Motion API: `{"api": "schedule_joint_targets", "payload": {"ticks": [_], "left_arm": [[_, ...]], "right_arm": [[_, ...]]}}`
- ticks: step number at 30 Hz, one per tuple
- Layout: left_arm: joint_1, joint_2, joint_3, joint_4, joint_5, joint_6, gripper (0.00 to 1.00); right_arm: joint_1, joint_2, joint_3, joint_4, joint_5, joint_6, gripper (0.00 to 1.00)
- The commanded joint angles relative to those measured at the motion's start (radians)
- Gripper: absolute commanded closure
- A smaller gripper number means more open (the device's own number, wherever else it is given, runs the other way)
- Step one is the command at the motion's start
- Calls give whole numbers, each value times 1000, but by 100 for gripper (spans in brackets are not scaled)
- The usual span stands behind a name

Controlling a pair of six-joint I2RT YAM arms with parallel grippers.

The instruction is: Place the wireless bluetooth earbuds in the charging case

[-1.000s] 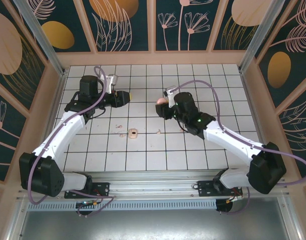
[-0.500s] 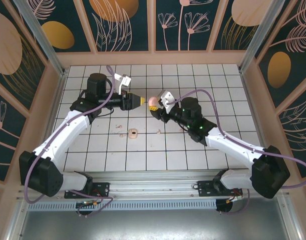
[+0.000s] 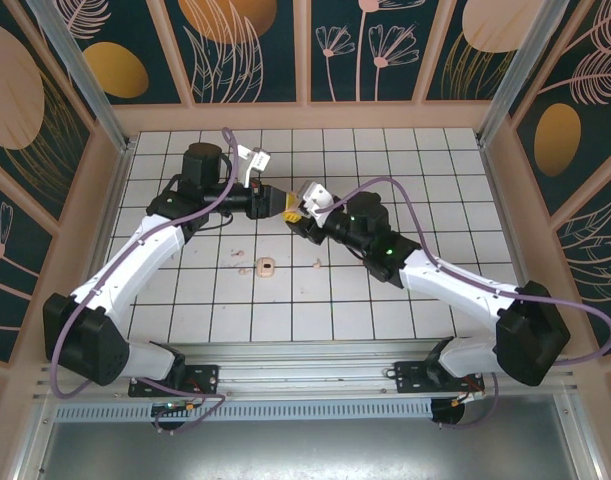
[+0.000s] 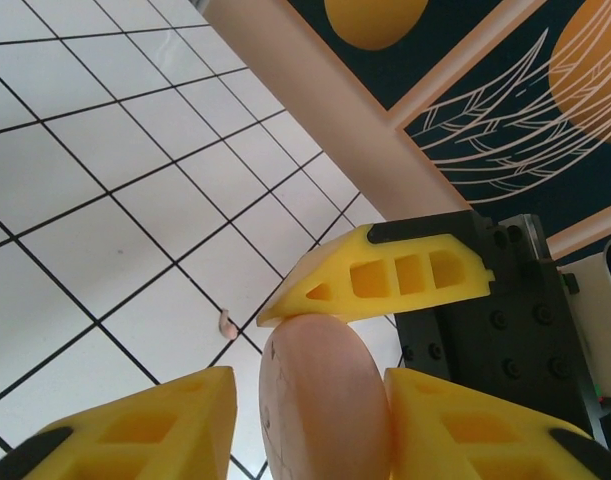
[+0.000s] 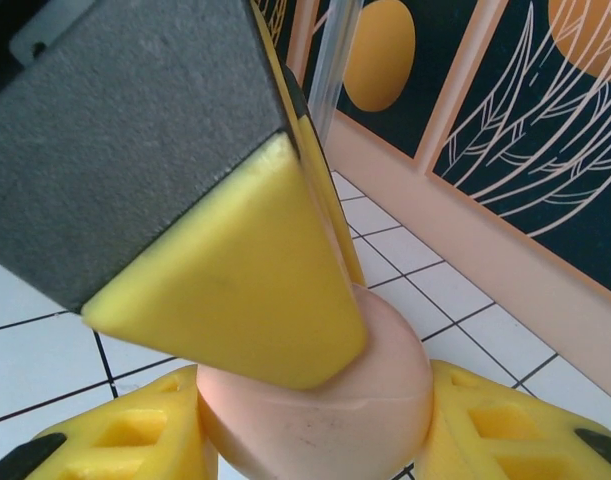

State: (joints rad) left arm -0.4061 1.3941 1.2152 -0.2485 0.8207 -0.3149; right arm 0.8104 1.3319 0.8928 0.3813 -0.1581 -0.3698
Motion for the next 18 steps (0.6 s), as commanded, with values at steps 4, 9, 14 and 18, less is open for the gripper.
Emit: {"api": "schedule_joint_targets", "payload": {"ticks": [4, 9, 14, 18], "left_arm": [[-6, 4, 34, -70, -20, 59, 72], [-6, -2, 28, -63, 1, 59, 65], [-7, -10, 16, -58, 13, 76, 75], [-5, -28, 2, -56, 13, 104, 81]], "right_arm": [[13, 16, 50, 17, 57, -22, 58], [13, 21, 55, 16, 70, -5, 58], [14, 20, 55, 19, 71, 12, 58], [13, 10, 46, 19, 66, 23, 53]]}}
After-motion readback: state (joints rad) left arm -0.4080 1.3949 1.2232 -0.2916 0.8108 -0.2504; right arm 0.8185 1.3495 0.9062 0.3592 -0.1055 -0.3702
